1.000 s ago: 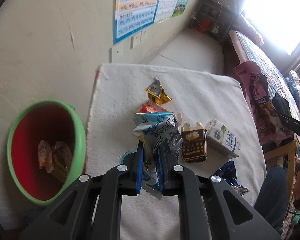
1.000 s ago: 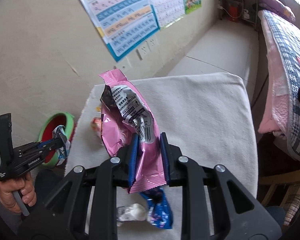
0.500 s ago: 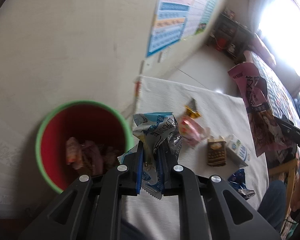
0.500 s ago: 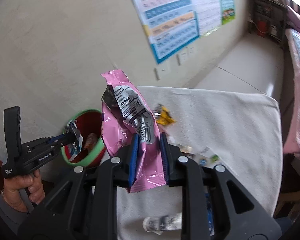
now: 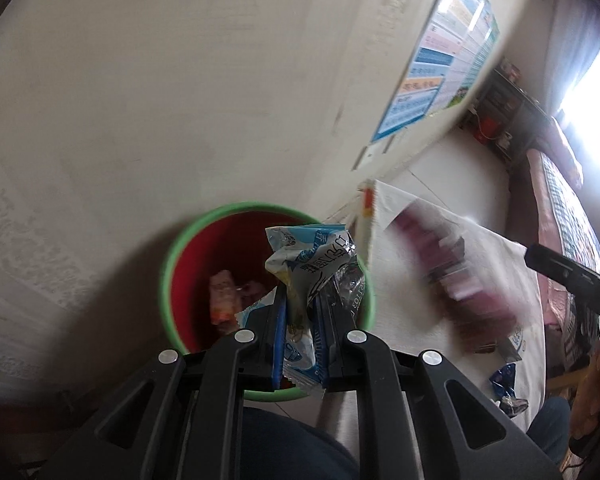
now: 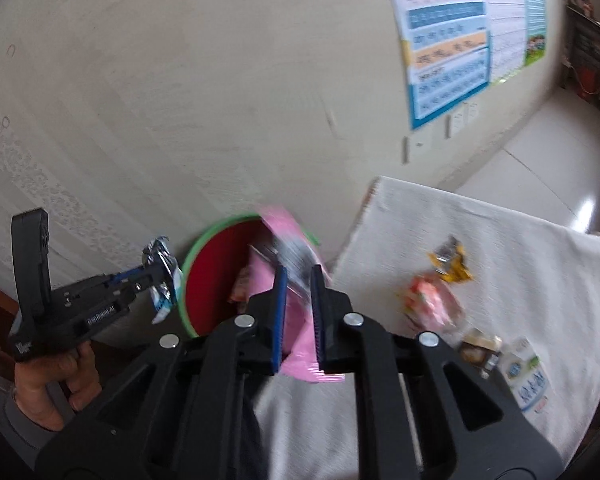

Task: Collect trash
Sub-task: 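Carry both wrappers over the red bin and open the right tool, then grasp the pink snack bag with the right tool while the left tool holds its wrapper over the bin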

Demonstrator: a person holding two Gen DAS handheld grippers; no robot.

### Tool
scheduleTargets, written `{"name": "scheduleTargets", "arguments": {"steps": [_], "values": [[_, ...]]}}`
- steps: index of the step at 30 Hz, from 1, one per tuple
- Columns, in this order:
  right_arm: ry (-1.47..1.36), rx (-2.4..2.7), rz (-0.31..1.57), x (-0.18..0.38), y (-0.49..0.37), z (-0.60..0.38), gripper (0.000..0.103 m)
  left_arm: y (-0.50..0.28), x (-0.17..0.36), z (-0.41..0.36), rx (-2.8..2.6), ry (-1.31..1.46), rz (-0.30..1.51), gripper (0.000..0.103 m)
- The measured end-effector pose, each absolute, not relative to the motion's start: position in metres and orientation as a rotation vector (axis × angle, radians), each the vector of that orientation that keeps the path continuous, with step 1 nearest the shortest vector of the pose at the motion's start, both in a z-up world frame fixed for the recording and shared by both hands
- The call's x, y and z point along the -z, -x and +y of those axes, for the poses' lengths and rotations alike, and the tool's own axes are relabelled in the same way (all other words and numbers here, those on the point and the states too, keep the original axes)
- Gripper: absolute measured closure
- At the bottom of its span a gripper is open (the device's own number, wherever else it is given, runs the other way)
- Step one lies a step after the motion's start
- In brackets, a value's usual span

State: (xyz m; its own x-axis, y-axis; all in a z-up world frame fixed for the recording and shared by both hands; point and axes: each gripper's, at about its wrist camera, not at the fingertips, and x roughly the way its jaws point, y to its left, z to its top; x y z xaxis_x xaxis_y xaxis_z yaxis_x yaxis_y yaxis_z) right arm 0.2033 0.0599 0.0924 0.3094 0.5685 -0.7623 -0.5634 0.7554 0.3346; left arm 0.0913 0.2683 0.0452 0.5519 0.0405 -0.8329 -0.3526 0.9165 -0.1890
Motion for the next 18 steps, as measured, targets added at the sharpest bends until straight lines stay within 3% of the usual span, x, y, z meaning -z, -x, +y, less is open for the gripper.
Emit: {"name": "scheduleTargets", "arguments": {"steps": [7, 13, 15, 17, 18], "values": [[0.007, -0.785, 1.056, -0.074, -0.212, 0.103, 0.090, -0.088, -0.033, 0.291, -0.258, 0.380, 0.980, 0.093], [0.023, -0.710, 1.084, -0.060, -0.220, 0.077, 0.089, -0.091, -0.018, 0.290, -0.225, 0.397, 1.002, 0.092], [0.039, -0.674, 1.098, -0.054, -0.222, 0.062, 0.071, -0.095, -0.015, 0.287, -0.219, 0.403, 1.005, 0.092], [0.051, -0.636, 1.120, -0.043, -0.224, 0.049, 0.059, -0.098, -0.011, 0.282, -0.209, 0.408, 1.009, 0.093], [0.054, -0.615, 1.132, -0.036, -0.224, 0.042, 0.058, -0.098, -0.011, 0.280, -0.206, 0.407, 1.010, 0.093]]}}
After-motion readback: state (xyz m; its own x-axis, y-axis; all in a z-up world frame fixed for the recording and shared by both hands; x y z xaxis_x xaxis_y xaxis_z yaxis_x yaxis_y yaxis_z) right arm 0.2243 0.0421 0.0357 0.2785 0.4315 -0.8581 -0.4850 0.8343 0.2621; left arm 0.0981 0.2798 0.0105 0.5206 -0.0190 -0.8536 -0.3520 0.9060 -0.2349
